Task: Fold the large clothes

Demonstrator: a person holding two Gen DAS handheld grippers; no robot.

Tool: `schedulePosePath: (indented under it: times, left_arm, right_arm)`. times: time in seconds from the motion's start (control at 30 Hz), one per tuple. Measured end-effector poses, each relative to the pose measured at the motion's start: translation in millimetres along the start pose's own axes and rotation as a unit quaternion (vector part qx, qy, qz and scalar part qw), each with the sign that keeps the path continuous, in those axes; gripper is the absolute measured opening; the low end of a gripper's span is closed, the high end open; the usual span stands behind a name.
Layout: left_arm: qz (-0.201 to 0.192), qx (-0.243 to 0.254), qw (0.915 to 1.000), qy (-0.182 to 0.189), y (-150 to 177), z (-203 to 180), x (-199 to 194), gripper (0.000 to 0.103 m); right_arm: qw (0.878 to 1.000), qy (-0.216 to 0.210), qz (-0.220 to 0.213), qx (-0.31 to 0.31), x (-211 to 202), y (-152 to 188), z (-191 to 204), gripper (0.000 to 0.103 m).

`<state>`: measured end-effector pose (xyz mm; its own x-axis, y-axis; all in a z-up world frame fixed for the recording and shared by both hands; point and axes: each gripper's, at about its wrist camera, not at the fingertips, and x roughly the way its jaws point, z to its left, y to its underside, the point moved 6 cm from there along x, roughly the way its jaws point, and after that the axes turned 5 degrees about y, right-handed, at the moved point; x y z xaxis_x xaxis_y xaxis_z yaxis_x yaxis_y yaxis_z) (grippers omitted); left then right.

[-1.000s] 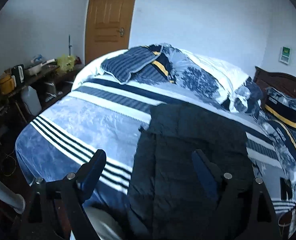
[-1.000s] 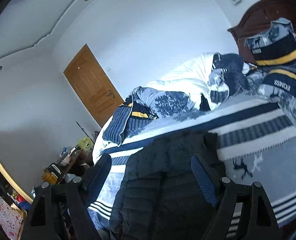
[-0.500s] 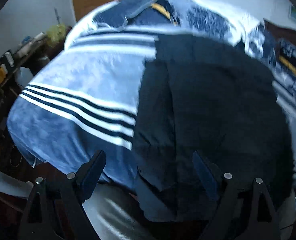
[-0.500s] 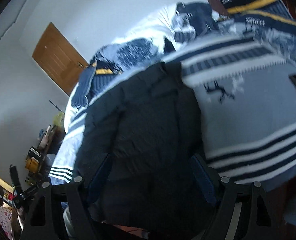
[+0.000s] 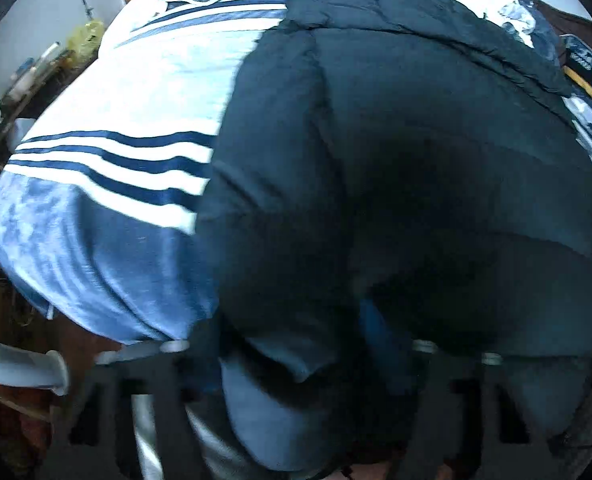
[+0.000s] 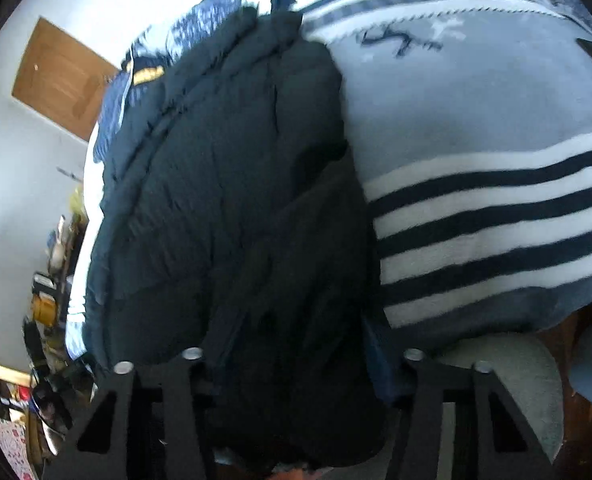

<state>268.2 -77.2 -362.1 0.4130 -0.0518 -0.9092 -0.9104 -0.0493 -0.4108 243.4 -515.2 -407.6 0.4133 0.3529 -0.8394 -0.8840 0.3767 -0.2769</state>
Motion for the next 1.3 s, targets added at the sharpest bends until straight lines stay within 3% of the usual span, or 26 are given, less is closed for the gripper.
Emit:
schedulePosePath:
  times: [0.07,0.13,0.27,0.3,0.33,0.4,0.47,0.5,0.57,0.6,0.63,0.7,0.73,0.9,0.97,1.1,1.3]
  left_arm:
    - [-0.002,0.009,0.9999,0.009,1.3,-6.9,-1.5,0.040]
    - [-0.002,0.005,0.9998,0.021,3.5,-6.7,-5.7,0.017]
    - [-0.010,-0.033,0.9982,0.048,5.5,9.8,-20.5,0.012]
    - [-0.008,-0.033,0.9981,0.050,5.4,9.0,-21.1,0.014]
    - [-0.004,-0.031,0.9986,0.041,5.5,10.2,-19.3,0.016]
    - [0.000,-0.030,0.9991,0.031,4.8,11.2,-14.2,0.020]
    - [0.007,-0.020,0.9996,0.018,2.0,5.2,-7.8,0.030]
    - [0.015,-0.014,0.9998,0.007,1.4,0.0,-2.6,0.039]
    - [0.020,-0.015,0.9997,0.006,-0.2,-7.6,4.3,0.039]
    - [0.018,-0.022,0.9995,0.011,-1.0,-8.8,5.0,0.032]
    - [0.015,-0.031,0.9992,0.020,-1.9,-8.8,4.1,0.014]
    - [0.008,-0.050,0.9976,0.048,-4.6,-6.4,-4.9,0.005]
    - [-0.001,-0.055,0.9971,0.052,-6.5,-2.1,-15.1,0.003]
    - [-0.060,-0.072,0.9904,0.102,-17.6,25.8,-86.9,0.002]
    - [-0.071,-0.068,0.9902,0.099,-18.7,31.8,-106.5,0.002]
    - [-0.054,-0.068,0.9916,0.095,-12.2,33.2,-110.6,0.002]
    - [-0.066,-0.063,0.9889,0.117,4.1,42.2,-146.2,0.001]
  right_arm:
    - [1.000,-0.016,0.018,0.006,5.6,0.7,-1.0,0.033]
    - [0.999,-0.031,0.022,0.015,4.6,1.0,-2.9,0.016]
    - [0.999,-0.023,-0.011,0.047,-15.1,0.9,-14.0,0.016]
    - [0.998,-0.014,-0.017,0.052,-18.3,0.8,-16.7,0.023]
    - [0.998,-0.015,-0.017,0.054,-19.7,1.1,-17.4,0.048]
    - [0.998,-0.018,-0.017,0.056,-19.0,2.0,-18.5,0.081]
    - [0.999,-0.012,-0.006,0.046,-15.3,0.6,-16.2,0.081]
    - [0.999,-0.005,0.006,0.039,-9.9,0.9,-14.5,0.078]
    - [0.999,0.018,0.015,0.024,-1.5,-0.9,-11.8,0.062]
    - [0.999,0.022,0.021,0.018,1.3,0.7,-10.0,0.048]
    - [0.999,0.020,0.025,0.007,2.0,2.6,-6.1,0.032]
    - [1.000,0.006,0.023,0.001,-2.0,4.1,0.3,0.013]
    - [1.000,0.005,0.018,-0.002,-8.2,4.5,2.7,0.009]
    - [0.998,-0.055,-0.020,0.011,-56.8,7.0,12.1,0.004]
    - [0.997,-0.068,-0.029,-0.001,-76.7,9.7,20.8,0.004]
    - [0.996,-0.079,-0.034,-0.032,-103.7,17.9,35.6,0.004]
    - [0.992,-0.107,-0.048,-0.037,-135.9,24.3,45.9,0.004]
